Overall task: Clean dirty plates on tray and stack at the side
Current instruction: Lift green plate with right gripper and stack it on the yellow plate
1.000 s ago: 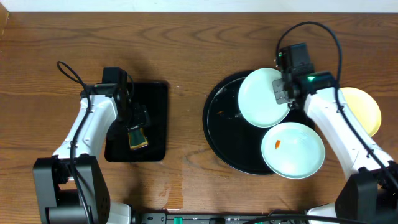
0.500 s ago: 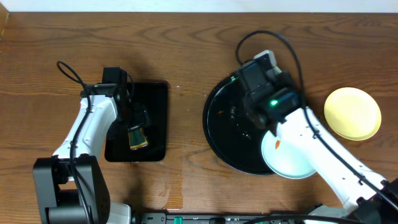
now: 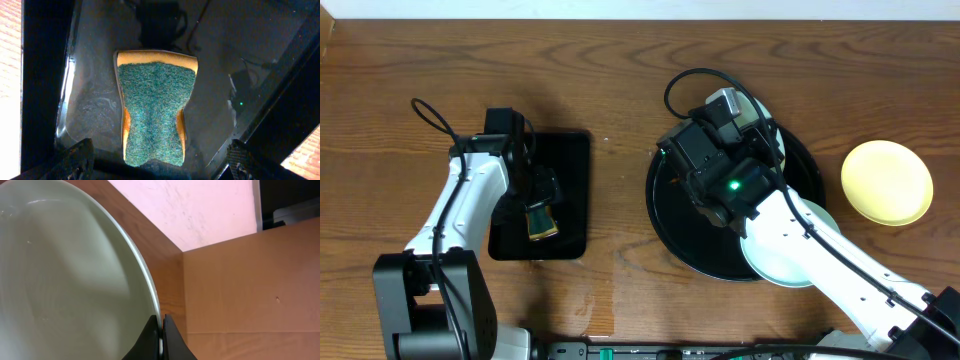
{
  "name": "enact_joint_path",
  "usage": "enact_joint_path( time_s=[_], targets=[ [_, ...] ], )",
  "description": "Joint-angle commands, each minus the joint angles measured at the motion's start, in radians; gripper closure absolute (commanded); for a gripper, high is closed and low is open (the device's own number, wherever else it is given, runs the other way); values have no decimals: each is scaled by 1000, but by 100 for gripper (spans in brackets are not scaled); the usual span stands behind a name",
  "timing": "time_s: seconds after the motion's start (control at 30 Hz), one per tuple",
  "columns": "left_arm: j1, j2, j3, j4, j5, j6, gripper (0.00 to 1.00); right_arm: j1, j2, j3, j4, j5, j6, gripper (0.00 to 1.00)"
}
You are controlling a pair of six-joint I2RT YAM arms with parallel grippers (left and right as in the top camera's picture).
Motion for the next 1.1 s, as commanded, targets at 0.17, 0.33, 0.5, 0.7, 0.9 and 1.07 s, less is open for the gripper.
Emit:
enact_joint_path(
  time_s=[0.17, 0.33, 0.5, 0.7, 0.9, 1.07],
  targets=[
    [1, 0, 0, -2, -5, 2, 14, 7, -18, 15, 3, 47, -5, 99],
    [1, 0, 0, -2, -5, 2, 14, 7, -18, 15, 5, 43, -5, 99],
    [1, 0, 0, -2, -5, 2, 14, 7, -18, 15, 5, 40, -4, 99],
    [1, 0, 0, -2, -5, 2, 14, 6, -18, 15, 3, -16, 13, 99],
    [1, 0, 0, -2, -5, 2, 14, -47, -18, 15, -28, -242, 142, 99],
    [1, 0, 0, -2, -5, 2, 14, -175, -35, 17, -61, -521, 233, 99]
  ],
)
